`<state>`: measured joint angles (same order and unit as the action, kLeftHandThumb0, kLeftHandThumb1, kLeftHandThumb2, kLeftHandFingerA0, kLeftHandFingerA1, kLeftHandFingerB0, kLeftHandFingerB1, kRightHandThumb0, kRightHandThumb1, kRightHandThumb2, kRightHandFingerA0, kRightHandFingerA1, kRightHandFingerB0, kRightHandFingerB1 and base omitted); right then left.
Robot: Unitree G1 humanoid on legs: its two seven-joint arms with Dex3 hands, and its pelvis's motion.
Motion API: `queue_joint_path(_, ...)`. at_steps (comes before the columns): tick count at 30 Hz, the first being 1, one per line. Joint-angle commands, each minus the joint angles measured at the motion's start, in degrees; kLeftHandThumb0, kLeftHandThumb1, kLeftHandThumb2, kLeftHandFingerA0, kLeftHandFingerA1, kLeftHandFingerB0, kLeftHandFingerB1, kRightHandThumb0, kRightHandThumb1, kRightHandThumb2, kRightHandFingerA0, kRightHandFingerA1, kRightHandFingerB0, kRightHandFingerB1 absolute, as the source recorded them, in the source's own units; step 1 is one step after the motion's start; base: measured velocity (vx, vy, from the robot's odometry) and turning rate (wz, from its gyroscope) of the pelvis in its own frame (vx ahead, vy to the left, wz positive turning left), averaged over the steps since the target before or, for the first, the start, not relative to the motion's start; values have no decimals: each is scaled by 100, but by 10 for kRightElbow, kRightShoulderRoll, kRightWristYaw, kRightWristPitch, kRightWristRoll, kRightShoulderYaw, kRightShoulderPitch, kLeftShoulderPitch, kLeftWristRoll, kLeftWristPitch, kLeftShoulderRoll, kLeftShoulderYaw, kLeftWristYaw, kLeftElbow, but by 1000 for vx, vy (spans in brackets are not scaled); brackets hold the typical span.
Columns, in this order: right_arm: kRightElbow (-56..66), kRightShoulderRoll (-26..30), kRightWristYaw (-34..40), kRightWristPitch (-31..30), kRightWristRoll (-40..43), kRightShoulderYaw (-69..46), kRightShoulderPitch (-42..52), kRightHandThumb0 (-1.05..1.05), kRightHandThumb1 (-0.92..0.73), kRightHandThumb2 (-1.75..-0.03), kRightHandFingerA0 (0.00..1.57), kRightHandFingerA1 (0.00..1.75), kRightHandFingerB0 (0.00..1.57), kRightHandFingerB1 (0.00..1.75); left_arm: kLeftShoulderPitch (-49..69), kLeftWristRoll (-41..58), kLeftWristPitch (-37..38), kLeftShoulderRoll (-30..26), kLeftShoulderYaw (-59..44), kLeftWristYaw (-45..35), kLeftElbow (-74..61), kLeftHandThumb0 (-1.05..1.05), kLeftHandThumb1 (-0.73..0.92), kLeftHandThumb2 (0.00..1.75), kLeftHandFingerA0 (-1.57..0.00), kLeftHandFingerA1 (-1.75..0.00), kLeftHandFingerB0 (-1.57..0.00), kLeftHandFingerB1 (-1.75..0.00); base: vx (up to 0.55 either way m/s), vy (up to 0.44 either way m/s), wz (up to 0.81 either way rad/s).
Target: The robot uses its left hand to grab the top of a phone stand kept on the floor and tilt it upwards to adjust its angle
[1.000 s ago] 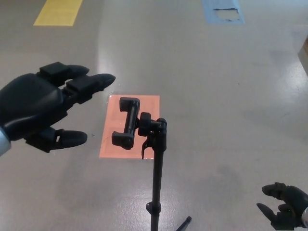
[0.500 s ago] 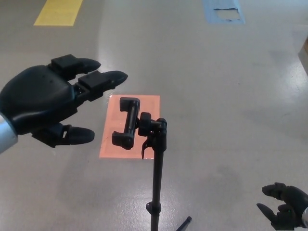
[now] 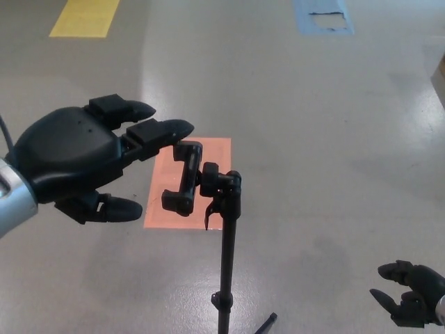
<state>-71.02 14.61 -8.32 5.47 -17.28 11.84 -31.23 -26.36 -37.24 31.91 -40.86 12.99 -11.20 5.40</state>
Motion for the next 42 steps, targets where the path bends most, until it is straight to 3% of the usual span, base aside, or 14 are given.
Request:
queue_joint_path(1,1,11,-2,-8,-3,-1,-5,-70,-70,-95,5,35,8,31,-7,-32,11,-4,12,6,9,-87,66,107,-8,-27,0,-19,0,0,0)
queue_joint_path(8,1,11,-1,-8,-5,0,-9,-64,-84,-66,11,25,14,24,-12,-44,11,-3,20,14,21,-88,67,108,-8,-26,0,-17,0,0,0)
queue_joint_path(10,1,11,-1,-8,-4,-2,-9,-66,-85,-65,11,26,14,24,-14,-45,13,-3,20,16,25,-94,89,67,-10,-25,0,-18,0,0,0)
queue_joint_path(11,1,10,-1,-12,-6,0,-10,-70,-70,-95,5,37,8,32,-18,-47,13,-5,21,15,31,-89,68,108,-7,-25,0,-16,0,0,0)
queue_joint_path(14,1,10,0,-14,-7,1,-10,-70,-69,-95,4,36,9,32,-21,-45,11,-6,22,12,36,-99,74,82,-12,-24,-2,-14,0,0,0)
queue_joint_path(21,1,10,1,-10,-8,2,-11,-68,-65,-97,0,38,12,38,-22,-43,8,-6,20,10,31,-89,67,108,-16,-29,0,-16,0,0,0)
queue_joint_path(22,2,11,1,-11,-9,3,-11,-64,-86,-66,11,25,14,23,-22,-42,6,-6,20,7,30,-91,86,66,-9,-25,0,-19,0,0,0)
queue_joint_path(23,2,10,0,-11,-6,0,-11,-64,-85,-66,11,26,14,24,-23,-41,6,-6,20,6,31,-89,67,108,-13,-28,0,-17,0,0,0)
queue_joint_path(24,2,10,0,-9,-4,-2,-10,-72,-66,-95,0,38,11,37,-24,-44,6,-6,21,7,33,-89,68,109,-14,-29,0,-16,0,0,0)
queue_joint_path(26,2,10,3,-10,-7,0,-11,-68,-67,-98,1,37,6,38,-25,-48,8,-7,22,10,34,-97,73,79,-10,-24,-1,-15,0,0,0)
queue_joint_path(29,0,11,4,-10,-10,3,-13,-74,-68,-96,0,36,6,37,-28,-49,9,-7,22,12,39,-96,71,98,-9,-23,-5,-14,0,0,0)
queue_joint_path(30,0,11,4,-11,-10,3,-14,-67,-66,-98,1,37,6,38,-29,-49,9,-7,22,12,39,-92,87,66,-10,-25,0,-18,0,0,0)
queue_joint_path(36,0,10,2,-14,-9,2,-15,-65,-86,-66,11,26,14,23,-26,-47,7,-6,22,10,37,-91,67,108,-17,-31,0,-16,0,0,0)
queue_joint_path(42,1,10,4,-17,-9,3,-16,-81,-70,-93,1,36,6,35,-26,-54,10,-4,26,14,37,-91,67,108,-14,-32,0,-16,0,0,0)
